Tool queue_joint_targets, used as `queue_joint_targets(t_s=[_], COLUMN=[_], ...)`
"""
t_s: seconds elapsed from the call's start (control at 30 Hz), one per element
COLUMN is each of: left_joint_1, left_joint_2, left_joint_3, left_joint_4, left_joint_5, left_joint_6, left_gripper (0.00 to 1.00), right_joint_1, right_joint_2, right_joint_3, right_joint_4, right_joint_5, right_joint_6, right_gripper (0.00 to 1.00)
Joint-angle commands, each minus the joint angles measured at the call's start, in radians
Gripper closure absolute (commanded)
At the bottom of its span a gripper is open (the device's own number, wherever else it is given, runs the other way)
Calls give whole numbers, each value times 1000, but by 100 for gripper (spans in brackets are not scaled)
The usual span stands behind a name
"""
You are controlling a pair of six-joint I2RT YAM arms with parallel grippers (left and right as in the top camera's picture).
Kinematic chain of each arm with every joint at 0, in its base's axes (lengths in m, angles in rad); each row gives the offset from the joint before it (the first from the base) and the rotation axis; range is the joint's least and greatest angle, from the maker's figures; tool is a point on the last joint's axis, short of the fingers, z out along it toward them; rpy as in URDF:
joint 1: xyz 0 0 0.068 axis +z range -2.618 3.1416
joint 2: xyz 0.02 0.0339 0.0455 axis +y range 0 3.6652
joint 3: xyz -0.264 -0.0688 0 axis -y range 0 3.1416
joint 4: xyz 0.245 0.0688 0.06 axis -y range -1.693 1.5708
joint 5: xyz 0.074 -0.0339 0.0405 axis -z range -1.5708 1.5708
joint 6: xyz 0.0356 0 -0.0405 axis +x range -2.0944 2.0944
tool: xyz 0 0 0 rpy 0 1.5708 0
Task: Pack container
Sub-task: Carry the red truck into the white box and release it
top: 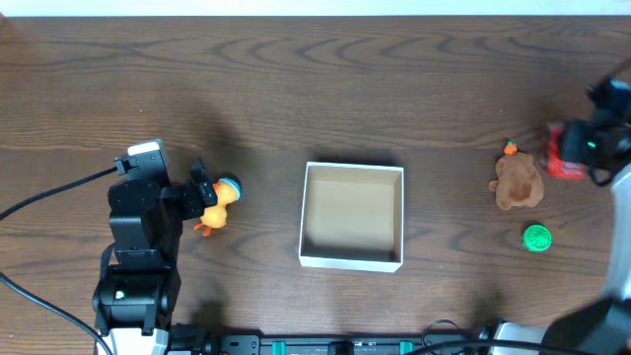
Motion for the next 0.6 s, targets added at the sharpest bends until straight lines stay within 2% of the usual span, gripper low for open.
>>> queue_joint_targets(t_s=[0.0, 0.13, 0.33, 0.57], left_joint_1=[2, 2, 2, 2], left_joint_2=[0, 0, 0, 0], left_joint_3=[28, 28, 28, 28], left_joint_4=[1, 1, -6, -51], left_joint_5=[-11, -11, -11, -11], left_joint_6=[-5, -5, -5, -5], left_gripper=[2, 2, 2, 2], right_joint_1=[181, 409, 704, 891], right_joint_2=[-123, -188, -169, -68], right_joint_3=[25, 25, 24, 24], right_joint_4=[-6, 15, 15, -27], right_joint_5=[-23, 2, 87, 96], right_joint_6=[157, 342, 605, 683], right_gripper=[99, 99, 99, 99])
